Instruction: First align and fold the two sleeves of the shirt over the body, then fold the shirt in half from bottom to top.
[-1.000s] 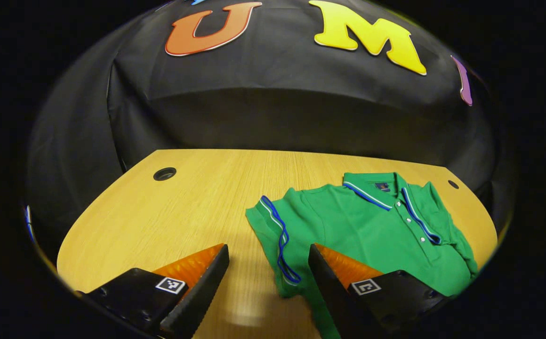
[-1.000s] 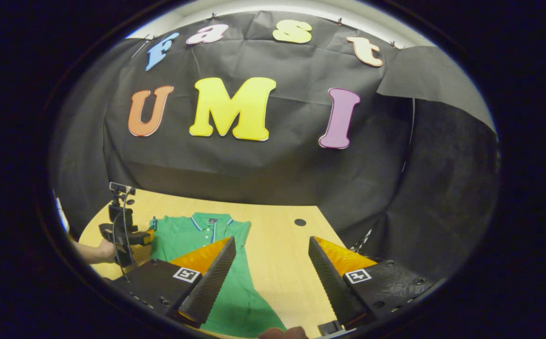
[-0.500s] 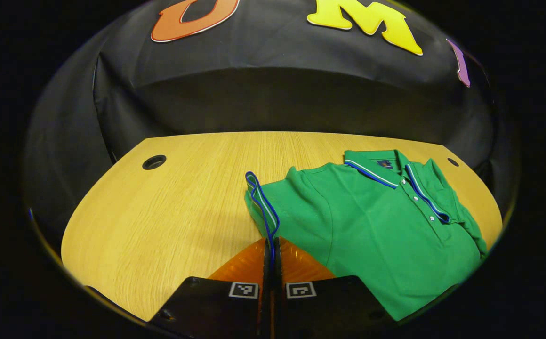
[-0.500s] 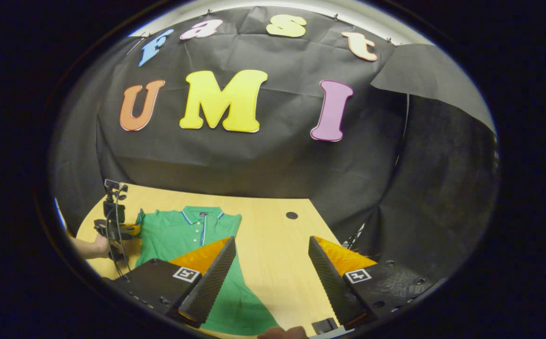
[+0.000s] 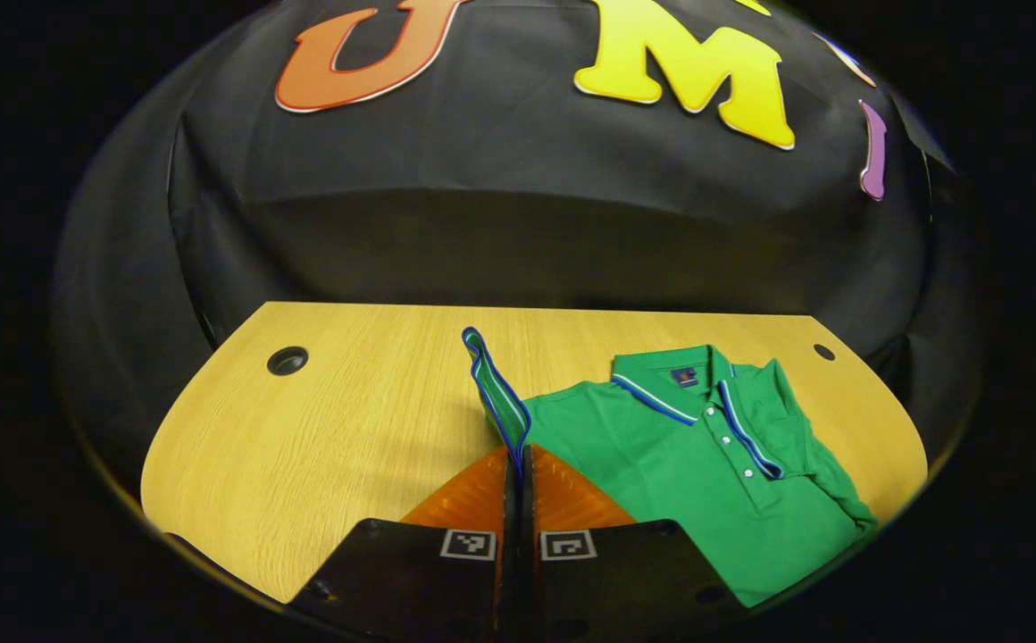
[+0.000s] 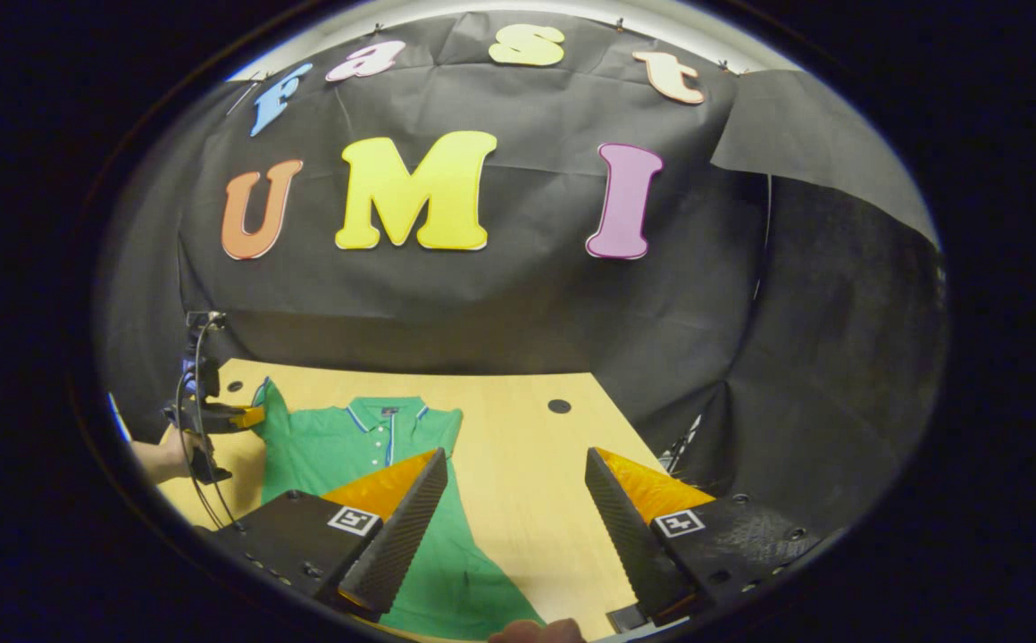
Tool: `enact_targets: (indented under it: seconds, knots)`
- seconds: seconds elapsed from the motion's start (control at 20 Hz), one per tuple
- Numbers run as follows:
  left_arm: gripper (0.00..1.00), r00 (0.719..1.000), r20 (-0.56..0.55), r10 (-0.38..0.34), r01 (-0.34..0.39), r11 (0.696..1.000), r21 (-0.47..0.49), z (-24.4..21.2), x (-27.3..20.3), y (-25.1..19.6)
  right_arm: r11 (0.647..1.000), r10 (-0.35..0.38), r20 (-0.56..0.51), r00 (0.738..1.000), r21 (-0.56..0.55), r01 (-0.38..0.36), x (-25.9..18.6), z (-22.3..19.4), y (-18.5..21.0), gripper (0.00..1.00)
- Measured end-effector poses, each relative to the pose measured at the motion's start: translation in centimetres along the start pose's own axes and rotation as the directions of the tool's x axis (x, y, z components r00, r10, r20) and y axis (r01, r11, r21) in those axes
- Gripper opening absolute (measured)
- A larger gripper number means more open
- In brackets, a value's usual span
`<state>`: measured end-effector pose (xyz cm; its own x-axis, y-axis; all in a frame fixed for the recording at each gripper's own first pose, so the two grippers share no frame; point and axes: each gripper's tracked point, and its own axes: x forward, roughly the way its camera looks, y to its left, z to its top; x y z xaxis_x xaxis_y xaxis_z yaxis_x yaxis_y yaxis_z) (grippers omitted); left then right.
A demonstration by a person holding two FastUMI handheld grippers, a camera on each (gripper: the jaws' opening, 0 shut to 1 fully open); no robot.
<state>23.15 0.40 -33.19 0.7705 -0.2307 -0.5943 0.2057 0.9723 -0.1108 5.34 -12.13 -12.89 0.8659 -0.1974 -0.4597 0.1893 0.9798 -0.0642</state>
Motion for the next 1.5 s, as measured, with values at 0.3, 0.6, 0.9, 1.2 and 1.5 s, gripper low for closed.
enact_targets:
  seconds: [0.3,0.6,0.9,1.2,1.5]
  knots:
    - [0.06,0.996,0.026,-0.090,0.088,0.994,0.063,2.8,1.0,-7.9,0.998,-0.060,0.034,0.998,0.011,0.060,-1.5,0.4,-3.1,0.97]
    - [0.06,0.993,-0.017,-0.115,0.116,0.990,0.083,1.9,2.4,-13.4,0.992,-0.125,0.040,0.991,0.040,0.123,-2.9,0.0,-6.1,0.97]
    - [0.54,0.992,-0.003,-0.126,0.126,0.988,0.093,2.1,2.5,-16.1,0.989,-0.137,0.036,0.990,0.055,0.135,-2.7,-0.2,-7.5,0.95]
    - [1.00,0.996,0.083,-0.040,0.035,0.998,0.061,4.3,-1.5,-14.0,0.998,-0.061,0.054,0.997,0.033,0.059,-1.6,0.3,-5.7,0.97]
    - [1.00,0.982,0.177,0.061,-0.060,0.998,-0.011,6.2,-10.4,-11.8,0.998,0.068,0.065,0.996,-0.009,-0.067,-0.9,0.1,-2.6,0.95]
